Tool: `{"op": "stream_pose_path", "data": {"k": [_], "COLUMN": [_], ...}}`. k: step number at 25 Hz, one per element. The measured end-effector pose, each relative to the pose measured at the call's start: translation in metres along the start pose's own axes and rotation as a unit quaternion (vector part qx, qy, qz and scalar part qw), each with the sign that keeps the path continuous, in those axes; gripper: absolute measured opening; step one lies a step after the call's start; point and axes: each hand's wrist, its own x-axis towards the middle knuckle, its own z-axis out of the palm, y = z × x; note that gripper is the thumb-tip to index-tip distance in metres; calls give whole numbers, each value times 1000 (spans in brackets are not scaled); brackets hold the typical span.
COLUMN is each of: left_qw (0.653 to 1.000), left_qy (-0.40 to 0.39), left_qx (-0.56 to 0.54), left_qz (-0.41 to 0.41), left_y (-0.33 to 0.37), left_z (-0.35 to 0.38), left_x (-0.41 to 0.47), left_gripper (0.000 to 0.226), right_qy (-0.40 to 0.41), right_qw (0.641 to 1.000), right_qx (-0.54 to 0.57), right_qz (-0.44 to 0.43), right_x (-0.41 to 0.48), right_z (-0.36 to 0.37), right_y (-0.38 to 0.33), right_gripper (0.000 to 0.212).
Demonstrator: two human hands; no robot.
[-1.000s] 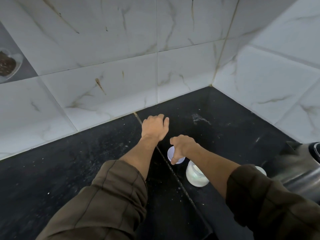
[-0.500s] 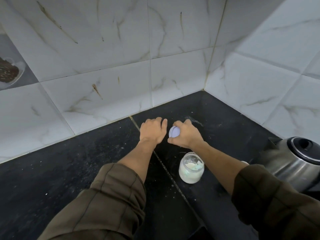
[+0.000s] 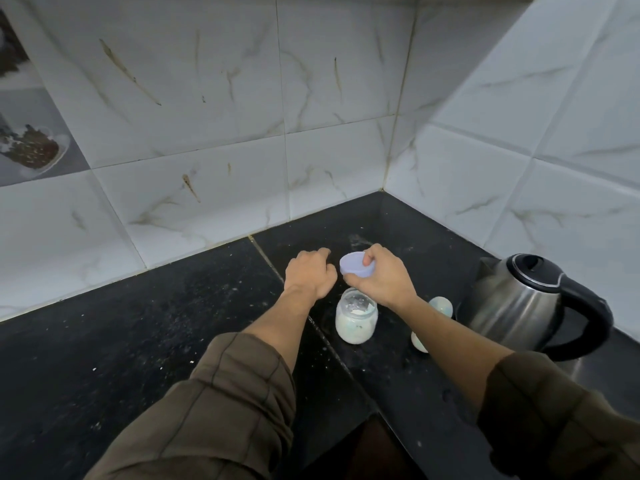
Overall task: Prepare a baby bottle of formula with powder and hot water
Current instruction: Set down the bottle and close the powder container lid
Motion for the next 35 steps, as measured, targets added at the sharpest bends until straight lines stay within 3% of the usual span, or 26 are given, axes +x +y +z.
{"op": "stream_pose_path", "data": {"k": [9,15,21,31,35], "left_qw": [978,982,983,985,986], "left_qy": [-195,-159,-126,-102,-102], "left_qx": [-76,-103,-135,-139,-125], "left_qz": [-15,6,6,-22,-28], "left_y": [-16,-13,-9,-3,-1], "left_z": [32,45,55,59,57], "left_x": [-40,-45,-46,-46,-48], "left_gripper": [96,94,98,80,78], "right_qy": [-71,-109,-115,-7,-29], "right_qw": [995,987,980,994,979], "right_qx": [-53,-116,-162,-107,-197], "right_qz": [-40,-28,-12,-11,37], "right_x": [-34,-32,-32,-52,-48], "right_z": [5,12,15,34,32], "right_y": [25,26,25,30,17], "right_gripper": [52,74,72,49,60]}}
